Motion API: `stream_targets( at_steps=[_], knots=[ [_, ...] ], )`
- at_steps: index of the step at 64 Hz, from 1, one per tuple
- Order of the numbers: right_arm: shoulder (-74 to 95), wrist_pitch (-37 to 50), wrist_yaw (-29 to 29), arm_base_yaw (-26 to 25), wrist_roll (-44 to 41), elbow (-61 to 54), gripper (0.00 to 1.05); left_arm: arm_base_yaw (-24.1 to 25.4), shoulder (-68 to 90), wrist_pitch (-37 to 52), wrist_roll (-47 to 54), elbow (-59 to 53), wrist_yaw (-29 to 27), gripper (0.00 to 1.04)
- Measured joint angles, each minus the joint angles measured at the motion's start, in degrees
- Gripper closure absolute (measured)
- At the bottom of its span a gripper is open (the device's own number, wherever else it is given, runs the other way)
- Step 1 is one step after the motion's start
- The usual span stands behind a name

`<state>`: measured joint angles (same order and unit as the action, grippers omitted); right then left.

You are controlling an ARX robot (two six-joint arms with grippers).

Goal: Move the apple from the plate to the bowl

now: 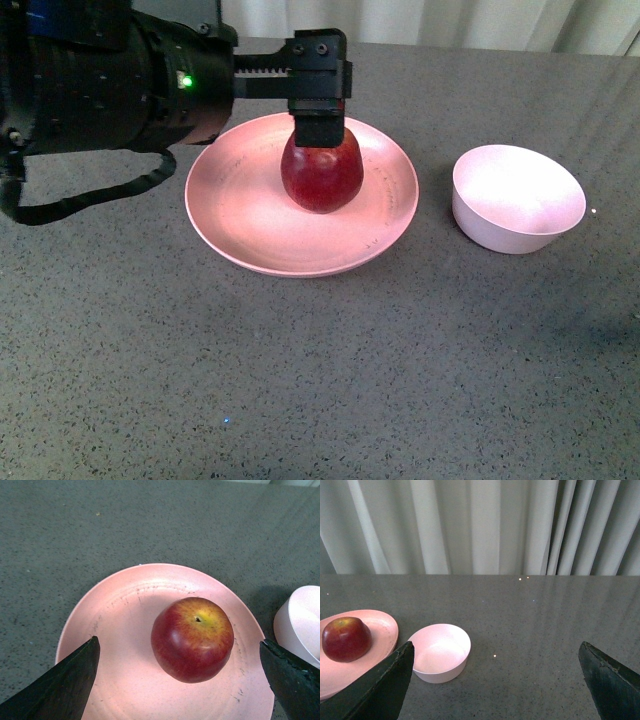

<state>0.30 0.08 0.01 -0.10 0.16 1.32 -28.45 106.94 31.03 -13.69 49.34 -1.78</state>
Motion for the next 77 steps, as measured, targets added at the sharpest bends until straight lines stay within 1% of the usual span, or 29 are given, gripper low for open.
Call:
stream_targets(
  at_steps=[10, 19, 30, 44, 77],
  knots=[
    [0.0, 0.0, 0.0, 0.0, 0.0, 0.0, 0.09, -1.7, 4.7, -1.6, 1.2, 4.9, -1.7, 0.09],
    [0.0, 0.0, 0.0, 0.0, 0.0, 0.0, 0.09, -3.8, 8.0, -2.6, 1.9, 7.6, -2.1, 0.09],
    [0.0, 0.0, 0.0, 0.0, 0.0, 0.0, 0.09, -5.0, 10.5, -3.7, 1.9, 10.6, -2.7, 0.09],
    [0.0, 0.0, 0.0, 0.0, 0.0, 0.0, 0.09, -5.1, 13.5, -5.9, 2.5, 13.6, -4.2, 0.09],
    [0.0, 0.0, 0.0, 0.0, 0.0, 0.0, 0.09, -4.5, 16.7, -8.9, 3.6, 16.5, -4.4, 0.09]
  ],
)
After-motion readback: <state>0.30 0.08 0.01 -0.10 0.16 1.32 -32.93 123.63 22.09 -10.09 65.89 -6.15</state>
